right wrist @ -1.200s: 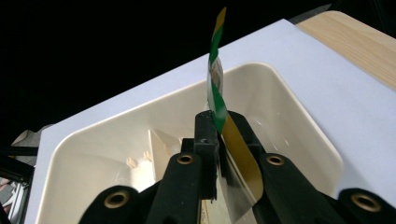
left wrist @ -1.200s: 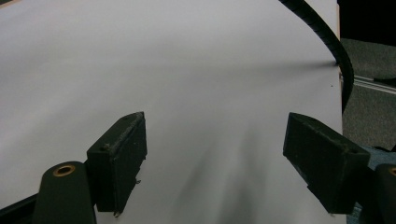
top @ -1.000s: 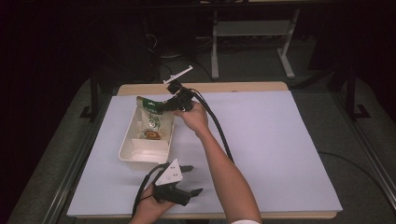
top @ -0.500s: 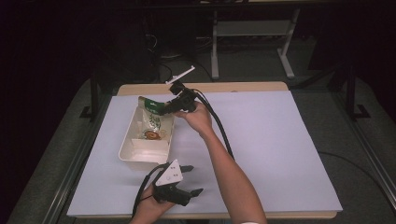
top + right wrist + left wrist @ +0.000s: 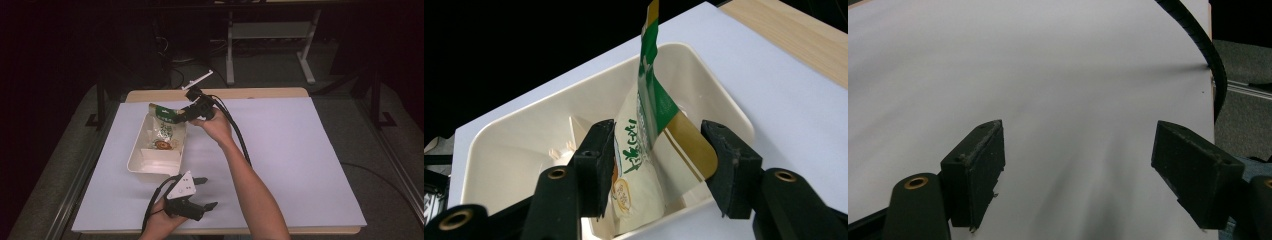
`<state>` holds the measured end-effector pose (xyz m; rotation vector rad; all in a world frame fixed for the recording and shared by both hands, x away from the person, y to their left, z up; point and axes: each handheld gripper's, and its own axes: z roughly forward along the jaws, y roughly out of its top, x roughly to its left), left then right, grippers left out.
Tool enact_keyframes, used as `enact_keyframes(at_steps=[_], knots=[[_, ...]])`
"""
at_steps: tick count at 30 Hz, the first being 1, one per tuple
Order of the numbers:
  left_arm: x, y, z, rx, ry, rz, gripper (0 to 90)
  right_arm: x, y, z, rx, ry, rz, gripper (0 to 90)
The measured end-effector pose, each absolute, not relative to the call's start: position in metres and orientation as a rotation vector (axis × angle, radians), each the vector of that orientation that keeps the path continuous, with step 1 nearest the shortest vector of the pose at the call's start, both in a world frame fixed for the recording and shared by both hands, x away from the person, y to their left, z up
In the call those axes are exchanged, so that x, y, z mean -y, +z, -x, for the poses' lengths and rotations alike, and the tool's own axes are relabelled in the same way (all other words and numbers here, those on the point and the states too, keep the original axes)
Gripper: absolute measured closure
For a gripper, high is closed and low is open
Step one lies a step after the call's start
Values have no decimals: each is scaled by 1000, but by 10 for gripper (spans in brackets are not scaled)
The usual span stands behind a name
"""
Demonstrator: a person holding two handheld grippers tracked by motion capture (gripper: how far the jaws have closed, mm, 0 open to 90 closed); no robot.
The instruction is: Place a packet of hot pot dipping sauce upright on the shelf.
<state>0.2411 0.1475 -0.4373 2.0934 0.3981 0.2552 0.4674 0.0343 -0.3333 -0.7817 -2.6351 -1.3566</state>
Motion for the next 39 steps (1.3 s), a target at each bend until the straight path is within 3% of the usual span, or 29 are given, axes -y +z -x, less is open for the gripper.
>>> enact_keyframes(at_steps=[39], knots=[[-145,-438,-240,-398,253,-2101,201,43,-328,-452,2629,-1372,908,414]])
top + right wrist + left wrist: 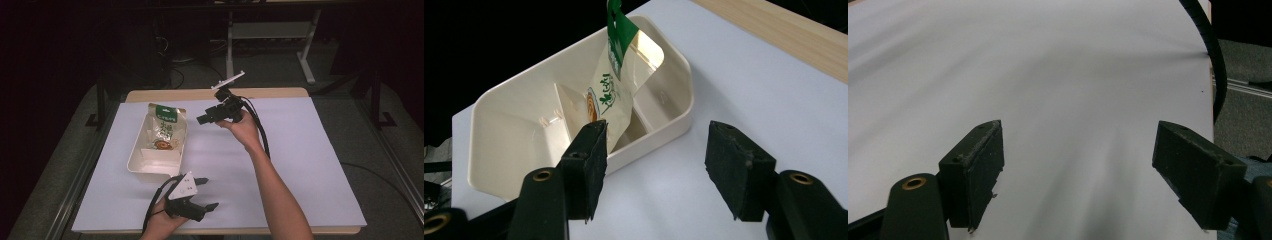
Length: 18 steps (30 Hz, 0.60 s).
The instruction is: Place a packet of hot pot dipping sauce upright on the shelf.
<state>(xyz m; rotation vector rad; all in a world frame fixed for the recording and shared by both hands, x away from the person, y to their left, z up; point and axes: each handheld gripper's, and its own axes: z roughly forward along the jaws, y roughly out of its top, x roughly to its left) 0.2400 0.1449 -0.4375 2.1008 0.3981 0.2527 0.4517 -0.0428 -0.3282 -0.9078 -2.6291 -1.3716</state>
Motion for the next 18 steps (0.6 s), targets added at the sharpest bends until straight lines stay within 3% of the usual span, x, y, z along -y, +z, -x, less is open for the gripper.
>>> enact_keyframes(at_steps=[18], knots=[[-147,-437,-240,-415,247,-2094,201,76,-328,-434,2629,-1373,945,369]])
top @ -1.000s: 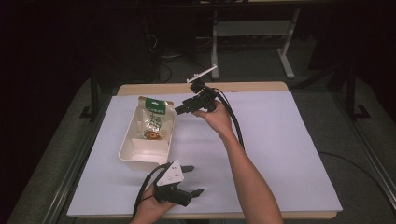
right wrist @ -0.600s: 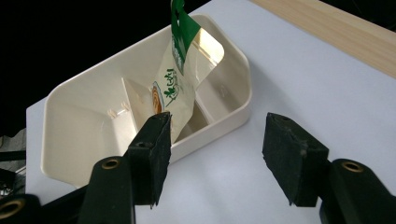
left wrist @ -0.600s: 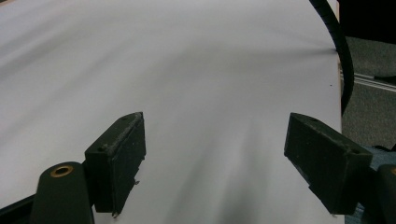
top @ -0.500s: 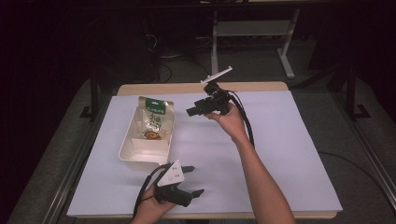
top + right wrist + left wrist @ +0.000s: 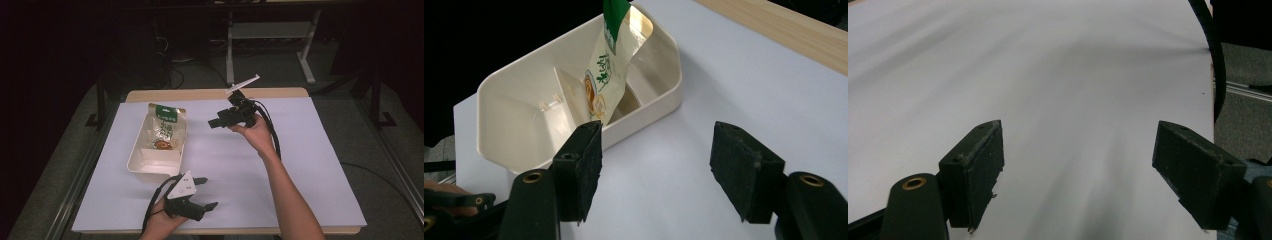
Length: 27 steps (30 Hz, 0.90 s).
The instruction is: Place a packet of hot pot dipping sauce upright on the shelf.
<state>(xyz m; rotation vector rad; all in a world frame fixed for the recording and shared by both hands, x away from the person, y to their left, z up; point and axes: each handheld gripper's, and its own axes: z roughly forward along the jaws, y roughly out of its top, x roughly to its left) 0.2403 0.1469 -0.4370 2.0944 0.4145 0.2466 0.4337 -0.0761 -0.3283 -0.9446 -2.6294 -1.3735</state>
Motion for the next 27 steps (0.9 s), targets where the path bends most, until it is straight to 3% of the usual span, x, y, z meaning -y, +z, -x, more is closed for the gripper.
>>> enact_keyframes(at_steps=[27], knots=[[-147,-437,-243,-430,233,-2087,202,137,-349,-378,2602,-1383,1023,293]])
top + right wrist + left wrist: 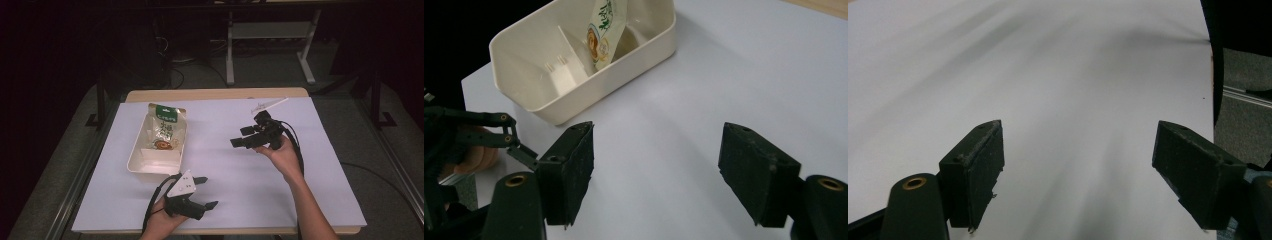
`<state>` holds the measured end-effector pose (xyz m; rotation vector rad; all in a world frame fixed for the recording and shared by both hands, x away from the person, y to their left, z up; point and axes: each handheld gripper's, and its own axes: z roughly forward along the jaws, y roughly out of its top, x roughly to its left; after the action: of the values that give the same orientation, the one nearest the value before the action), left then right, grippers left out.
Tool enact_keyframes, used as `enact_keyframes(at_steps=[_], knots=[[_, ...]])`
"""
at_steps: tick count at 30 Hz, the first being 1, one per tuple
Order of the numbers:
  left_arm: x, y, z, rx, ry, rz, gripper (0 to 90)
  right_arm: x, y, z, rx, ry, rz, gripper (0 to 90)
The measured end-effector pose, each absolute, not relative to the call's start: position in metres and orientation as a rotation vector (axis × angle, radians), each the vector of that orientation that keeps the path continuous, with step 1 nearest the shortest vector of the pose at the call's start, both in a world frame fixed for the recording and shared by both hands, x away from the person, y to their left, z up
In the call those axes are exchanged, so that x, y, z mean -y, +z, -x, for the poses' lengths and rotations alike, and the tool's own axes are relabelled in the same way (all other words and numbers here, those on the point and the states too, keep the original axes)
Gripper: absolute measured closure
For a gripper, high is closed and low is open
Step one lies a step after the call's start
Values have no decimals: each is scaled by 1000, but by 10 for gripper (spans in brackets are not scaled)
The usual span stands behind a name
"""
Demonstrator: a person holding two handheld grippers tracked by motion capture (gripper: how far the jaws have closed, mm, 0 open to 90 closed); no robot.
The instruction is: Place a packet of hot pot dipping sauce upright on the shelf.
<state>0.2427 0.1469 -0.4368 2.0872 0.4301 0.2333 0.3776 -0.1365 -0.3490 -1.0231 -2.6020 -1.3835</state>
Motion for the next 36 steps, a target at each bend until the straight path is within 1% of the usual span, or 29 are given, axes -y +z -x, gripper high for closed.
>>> enact_keyframes(at_steps=[11,24,36], knots=[[-146,-437,-241,-427,229,-2085,202,157,-355,-357,2608,-1410,999,279],[-147,-436,-240,-443,215,-2071,206,193,-372,-328,2593,-1413,1079,255],[-149,-436,-239,-451,215,-2069,206,216,-385,-306,2590,-1417,1122,242]])
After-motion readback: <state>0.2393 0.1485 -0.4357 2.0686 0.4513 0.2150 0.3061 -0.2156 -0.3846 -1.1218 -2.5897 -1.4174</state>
